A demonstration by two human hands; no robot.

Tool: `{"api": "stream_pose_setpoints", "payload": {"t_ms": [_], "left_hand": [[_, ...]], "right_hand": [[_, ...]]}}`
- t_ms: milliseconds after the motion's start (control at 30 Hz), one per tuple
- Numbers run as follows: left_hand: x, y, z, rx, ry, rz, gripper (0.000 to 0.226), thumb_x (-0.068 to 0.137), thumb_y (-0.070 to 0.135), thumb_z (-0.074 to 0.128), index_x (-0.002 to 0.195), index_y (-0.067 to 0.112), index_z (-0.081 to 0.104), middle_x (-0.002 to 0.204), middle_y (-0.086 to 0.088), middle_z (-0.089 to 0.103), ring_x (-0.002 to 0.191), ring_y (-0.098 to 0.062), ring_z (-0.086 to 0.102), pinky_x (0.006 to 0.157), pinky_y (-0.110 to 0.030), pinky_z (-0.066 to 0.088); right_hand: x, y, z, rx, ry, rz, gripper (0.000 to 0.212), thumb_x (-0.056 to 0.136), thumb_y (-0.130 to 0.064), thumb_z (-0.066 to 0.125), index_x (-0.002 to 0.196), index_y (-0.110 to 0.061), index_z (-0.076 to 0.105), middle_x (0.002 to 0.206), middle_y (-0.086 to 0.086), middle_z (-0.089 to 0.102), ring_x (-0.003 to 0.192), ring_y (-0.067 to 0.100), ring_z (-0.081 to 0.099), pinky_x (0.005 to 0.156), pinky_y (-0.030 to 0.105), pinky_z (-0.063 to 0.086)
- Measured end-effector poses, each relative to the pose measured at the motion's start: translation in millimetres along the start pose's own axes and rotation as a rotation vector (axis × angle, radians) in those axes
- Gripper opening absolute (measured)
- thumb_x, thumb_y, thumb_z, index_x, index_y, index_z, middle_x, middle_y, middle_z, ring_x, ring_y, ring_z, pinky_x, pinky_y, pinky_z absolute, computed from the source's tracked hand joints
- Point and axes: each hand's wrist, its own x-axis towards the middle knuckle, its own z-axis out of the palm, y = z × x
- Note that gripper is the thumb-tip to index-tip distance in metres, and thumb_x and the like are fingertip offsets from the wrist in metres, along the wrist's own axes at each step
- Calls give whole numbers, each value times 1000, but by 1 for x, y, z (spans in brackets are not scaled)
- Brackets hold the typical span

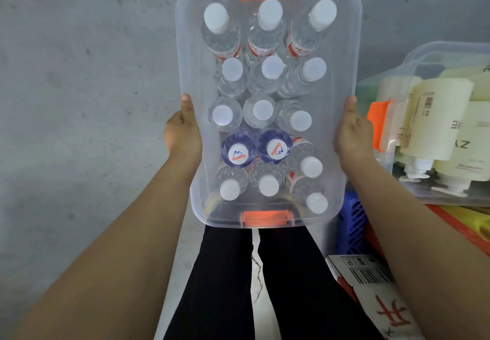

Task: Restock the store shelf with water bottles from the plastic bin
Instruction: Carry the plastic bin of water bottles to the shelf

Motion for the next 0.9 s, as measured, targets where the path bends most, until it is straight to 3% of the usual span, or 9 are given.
{"api": "stream_pose_setpoints", "payload": {"t_ms": [67, 233, 333, 533, 900], "left_hand": [[-3, 4, 1, 20, 8, -21, 57, 92, 60, 27, 58, 14, 30, 58, -1, 34, 63, -21, 37, 61, -32, 34], [1, 6, 0, 34, -5, -16, 60, 89, 64, 29, 55, 15, 27, 57, -3, 33, 61, -22, 36, 62, -34, 34], [8, 3, 2, -8, -17, 21, 57, 89, 64, 30, 56, 17, 25, 57, -2, 31, 59, -20, 33, 62, -34, 32], [16, 5, 4, -45, -5, 24, 56, 89, 64, 30, 57, 18, 26, 59, -1, 31, 62, -21, 34, 62, -31, 32], [5, 12, -22, 54, 83, 168, 55, 93, 56, 30, 55, 15, 21, 56, -2, 29, 62, -21, 32, 62, -33, 31]], "right_hand": [[0, -3, -2, -1, -4, 20, 79, 94, -56, 34, 91, 21, 51, 75, 12, 46, 68, 20, 40, 64, 32, 34], [-1, -4, -5, -90, -16, -63, 65, 94, -56, 34, 69, 3, 49, 68, 16, 43, 65, 22, 38, 61, 31, 32], [1, -4, -4, -144, -18, -146, 53, 96, -50, 35, 66, -7, 41, 65, 14, 39, 63, 20, 35, 57, 32, 28], [7, -2, -2, -69, 13, -127, 55, 95, -52, 37, 56, -15, 30, 55, 4, 31, 55, 16, 29, 57, 30, 27], [-16, -4, -8, -90, 49, -173, 56, 94, -48, 43, 53, -13, 28, 54, 4, 30, 57, 20, 30, 57, 30, 28]]}}
